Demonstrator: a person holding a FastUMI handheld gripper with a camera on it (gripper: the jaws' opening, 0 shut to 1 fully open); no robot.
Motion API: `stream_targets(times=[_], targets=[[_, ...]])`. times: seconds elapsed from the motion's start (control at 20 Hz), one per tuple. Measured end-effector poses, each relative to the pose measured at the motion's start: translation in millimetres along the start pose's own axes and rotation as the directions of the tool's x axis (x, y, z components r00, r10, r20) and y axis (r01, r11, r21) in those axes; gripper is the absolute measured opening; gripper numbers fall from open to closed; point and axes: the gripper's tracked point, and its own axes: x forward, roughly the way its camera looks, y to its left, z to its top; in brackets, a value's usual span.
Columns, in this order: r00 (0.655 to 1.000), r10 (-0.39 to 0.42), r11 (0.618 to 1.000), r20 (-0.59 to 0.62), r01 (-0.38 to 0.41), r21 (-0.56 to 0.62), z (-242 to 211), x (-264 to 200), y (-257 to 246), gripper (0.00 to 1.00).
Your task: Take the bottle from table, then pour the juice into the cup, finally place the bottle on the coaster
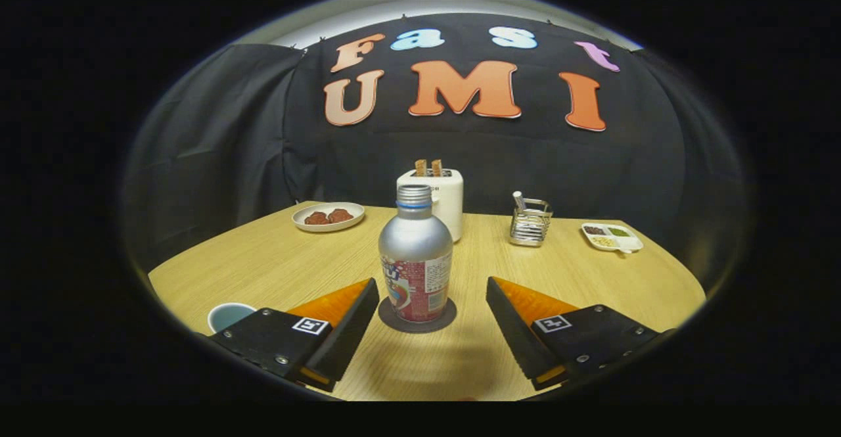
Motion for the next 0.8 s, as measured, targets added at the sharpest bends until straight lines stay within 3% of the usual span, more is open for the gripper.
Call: stream_targets(times=[0.4, 0.8], targets=[[0.995, -0.062, 0.998, 0.078, 0.063, -0.013, 35.5, -72.0, -25.9, 0.97], [0.989, -0.069, 0.998, 0.129, 0.068, 0.012, 58.0, -122.2, -34.3, 0.98]])
